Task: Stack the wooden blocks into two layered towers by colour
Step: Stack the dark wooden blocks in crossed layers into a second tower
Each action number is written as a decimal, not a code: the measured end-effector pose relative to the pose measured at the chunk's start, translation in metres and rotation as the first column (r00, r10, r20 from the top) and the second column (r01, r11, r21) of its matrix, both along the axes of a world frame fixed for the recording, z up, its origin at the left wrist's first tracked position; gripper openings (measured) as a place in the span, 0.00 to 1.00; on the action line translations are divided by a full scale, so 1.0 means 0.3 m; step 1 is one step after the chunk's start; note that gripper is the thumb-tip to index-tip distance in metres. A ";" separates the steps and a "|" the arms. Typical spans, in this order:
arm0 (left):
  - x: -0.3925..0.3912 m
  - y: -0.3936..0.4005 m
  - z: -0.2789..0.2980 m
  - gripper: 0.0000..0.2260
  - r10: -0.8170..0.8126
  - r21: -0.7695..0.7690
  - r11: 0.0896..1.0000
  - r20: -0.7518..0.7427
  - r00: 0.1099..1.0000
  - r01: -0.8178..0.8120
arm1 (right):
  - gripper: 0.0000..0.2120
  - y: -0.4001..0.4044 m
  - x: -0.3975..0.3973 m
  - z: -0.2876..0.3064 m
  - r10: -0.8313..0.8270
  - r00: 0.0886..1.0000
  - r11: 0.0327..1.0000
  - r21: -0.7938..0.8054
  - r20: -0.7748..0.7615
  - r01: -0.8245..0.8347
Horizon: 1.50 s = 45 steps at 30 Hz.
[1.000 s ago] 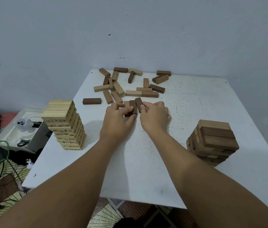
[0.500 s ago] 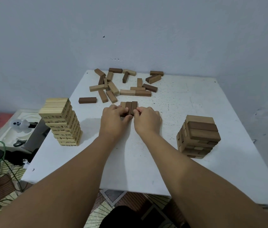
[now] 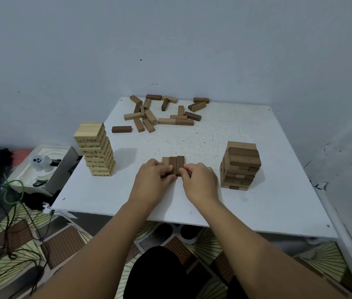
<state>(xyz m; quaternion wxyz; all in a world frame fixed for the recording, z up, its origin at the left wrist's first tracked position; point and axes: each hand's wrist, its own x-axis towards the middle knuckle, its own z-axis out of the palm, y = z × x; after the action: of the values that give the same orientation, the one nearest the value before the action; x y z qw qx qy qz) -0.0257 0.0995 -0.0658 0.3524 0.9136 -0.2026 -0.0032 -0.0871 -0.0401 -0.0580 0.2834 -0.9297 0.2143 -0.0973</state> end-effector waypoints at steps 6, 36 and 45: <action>-0.074 0.042 -0.001 0.14 -0.048 -0.087 0.995 0.002 0.999 0.048 | 0.14 -0.025 -0.098 -0.031 0.078 0.995 0.996 0.036 0.060 -0.080; -0.061 0.061 0.018 0.32 0.008 -0.222 0.974 -0.131 0.991 -0.037 | 0.19 -0.027 -0.112 -0.052 0.080 0.989 0.994 0.061 0.121 -0.088; 0.013 0.080 0.077 0.46 -0.161 -0.234 0.971 -0.452 0.877 0.058 | 0.21 -0.027 -0.115 -0.041 0.101 0.991 0.991 0.076 0.085 -0.107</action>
<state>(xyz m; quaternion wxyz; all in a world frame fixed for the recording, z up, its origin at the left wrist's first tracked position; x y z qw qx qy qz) -0.0217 0.1236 -0.0427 0.4859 0.8297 -0.1623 -0.2217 -0.1215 -0.0482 -0.0704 0.3337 -0.9227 0.1576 -0.1111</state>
